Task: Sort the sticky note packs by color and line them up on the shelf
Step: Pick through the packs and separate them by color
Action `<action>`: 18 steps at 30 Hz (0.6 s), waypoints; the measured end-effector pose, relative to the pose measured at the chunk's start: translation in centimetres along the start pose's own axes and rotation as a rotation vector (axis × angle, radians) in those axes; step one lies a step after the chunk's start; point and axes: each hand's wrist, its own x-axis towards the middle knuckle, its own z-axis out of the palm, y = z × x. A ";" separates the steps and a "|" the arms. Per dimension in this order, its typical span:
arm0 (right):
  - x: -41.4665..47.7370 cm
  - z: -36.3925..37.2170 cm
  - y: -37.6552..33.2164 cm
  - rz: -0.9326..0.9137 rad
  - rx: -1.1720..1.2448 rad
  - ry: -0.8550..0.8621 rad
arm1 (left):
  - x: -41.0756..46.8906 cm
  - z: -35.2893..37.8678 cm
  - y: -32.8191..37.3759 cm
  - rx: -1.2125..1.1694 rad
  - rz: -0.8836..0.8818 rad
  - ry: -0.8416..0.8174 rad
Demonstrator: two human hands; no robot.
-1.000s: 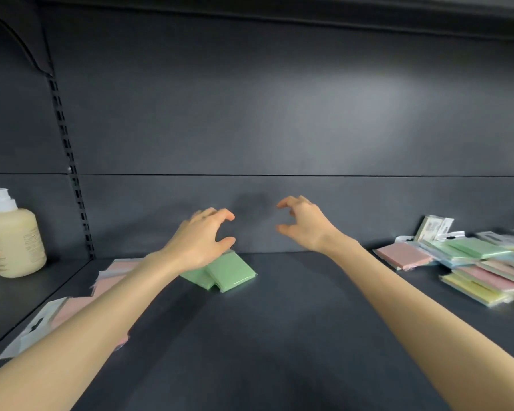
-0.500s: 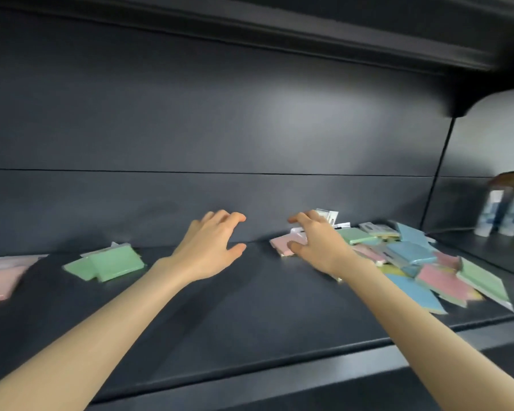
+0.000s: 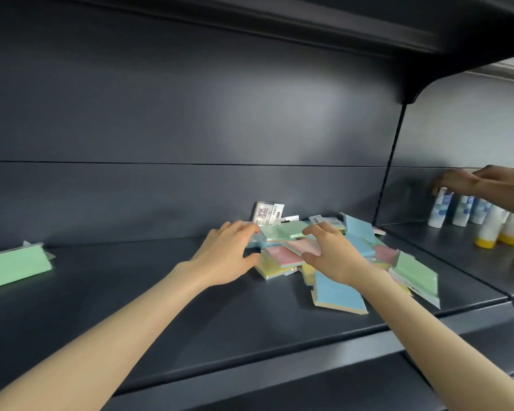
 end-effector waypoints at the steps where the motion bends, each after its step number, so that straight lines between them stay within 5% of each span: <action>1: 0.6 0.1 0.6 0.004 0.000 -0.006 | 0.9 0.5 0.0 0.000 -0.006 -0.006; 18: 12.7 2.3 7.6 0.060 -0.029 -0.143 | 13.9 7.0 -3.4 -0.137 -0.049 -0.159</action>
